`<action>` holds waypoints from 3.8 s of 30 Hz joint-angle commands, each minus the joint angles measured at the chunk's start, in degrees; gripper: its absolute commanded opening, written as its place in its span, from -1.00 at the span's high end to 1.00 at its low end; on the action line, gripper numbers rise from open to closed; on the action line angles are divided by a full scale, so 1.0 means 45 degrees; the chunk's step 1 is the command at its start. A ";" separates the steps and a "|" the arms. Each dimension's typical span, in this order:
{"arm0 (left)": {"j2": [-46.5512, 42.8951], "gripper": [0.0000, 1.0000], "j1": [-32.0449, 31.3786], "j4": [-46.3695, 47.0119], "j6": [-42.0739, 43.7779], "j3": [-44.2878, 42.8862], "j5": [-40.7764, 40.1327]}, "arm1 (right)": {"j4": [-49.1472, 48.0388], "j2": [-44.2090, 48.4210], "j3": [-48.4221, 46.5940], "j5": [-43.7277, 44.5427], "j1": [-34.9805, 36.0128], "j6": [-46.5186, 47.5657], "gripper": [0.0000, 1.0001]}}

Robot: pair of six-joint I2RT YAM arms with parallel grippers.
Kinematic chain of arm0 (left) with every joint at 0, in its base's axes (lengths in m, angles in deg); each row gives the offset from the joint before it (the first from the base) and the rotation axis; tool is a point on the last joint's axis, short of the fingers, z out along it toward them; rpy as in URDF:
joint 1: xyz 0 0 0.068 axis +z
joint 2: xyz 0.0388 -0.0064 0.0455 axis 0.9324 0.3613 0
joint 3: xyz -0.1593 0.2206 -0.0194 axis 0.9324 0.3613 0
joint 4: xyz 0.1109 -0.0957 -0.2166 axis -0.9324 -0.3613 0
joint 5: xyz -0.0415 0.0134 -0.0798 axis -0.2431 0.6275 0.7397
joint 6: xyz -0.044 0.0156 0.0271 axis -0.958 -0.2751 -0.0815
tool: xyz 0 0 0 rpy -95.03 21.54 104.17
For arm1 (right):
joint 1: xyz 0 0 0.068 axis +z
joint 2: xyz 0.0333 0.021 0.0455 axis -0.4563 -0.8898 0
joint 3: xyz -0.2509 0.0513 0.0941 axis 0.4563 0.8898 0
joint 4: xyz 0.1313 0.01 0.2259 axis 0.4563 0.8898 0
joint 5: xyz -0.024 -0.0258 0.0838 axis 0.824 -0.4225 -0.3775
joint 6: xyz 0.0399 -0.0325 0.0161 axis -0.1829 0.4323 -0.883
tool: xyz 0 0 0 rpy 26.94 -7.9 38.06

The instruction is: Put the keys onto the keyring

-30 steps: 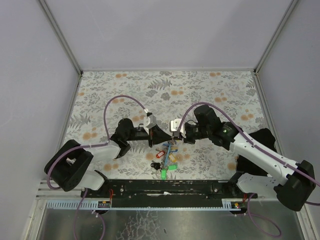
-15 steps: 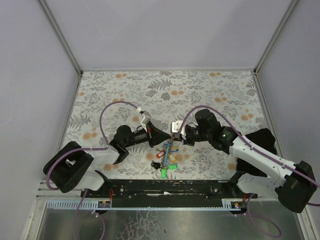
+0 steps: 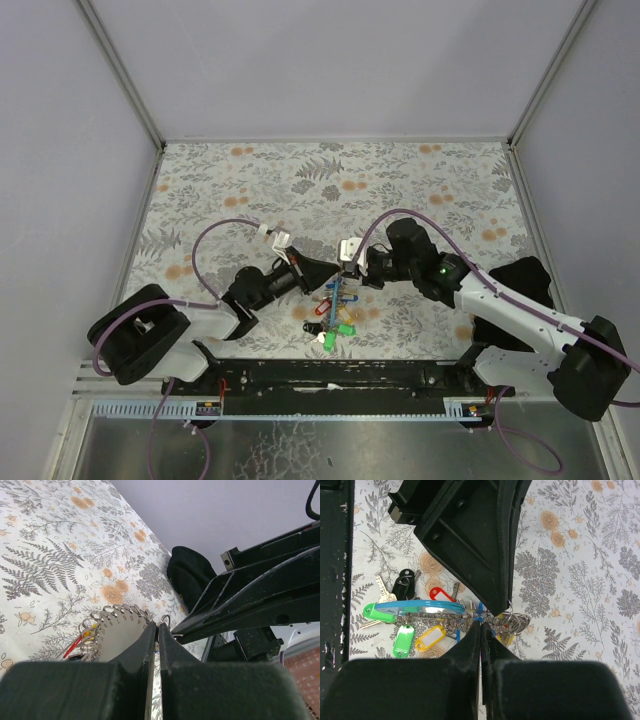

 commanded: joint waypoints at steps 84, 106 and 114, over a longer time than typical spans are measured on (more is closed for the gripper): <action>-0.1097 0.50 0.1466 -0.5136 0.8713 -0.2819 0.8570 | 0.2653 -0.0098 -0.2644 -0.1602 0.0325 0.1487 1.00; -0.2180 1.00 0.1465 -0.4435 0.6075 -0.1882 0.4600 | 0.2226 0.1161 -0.1208 0.0025 0.0332 0.0533 1.00; -0.2558 1.00 0.1464 -0.3662 0.3788 -0.1469 0.2404 | 0.1118 0.0949 -0.0583 -0.0079 0.0333 0.0152 1.00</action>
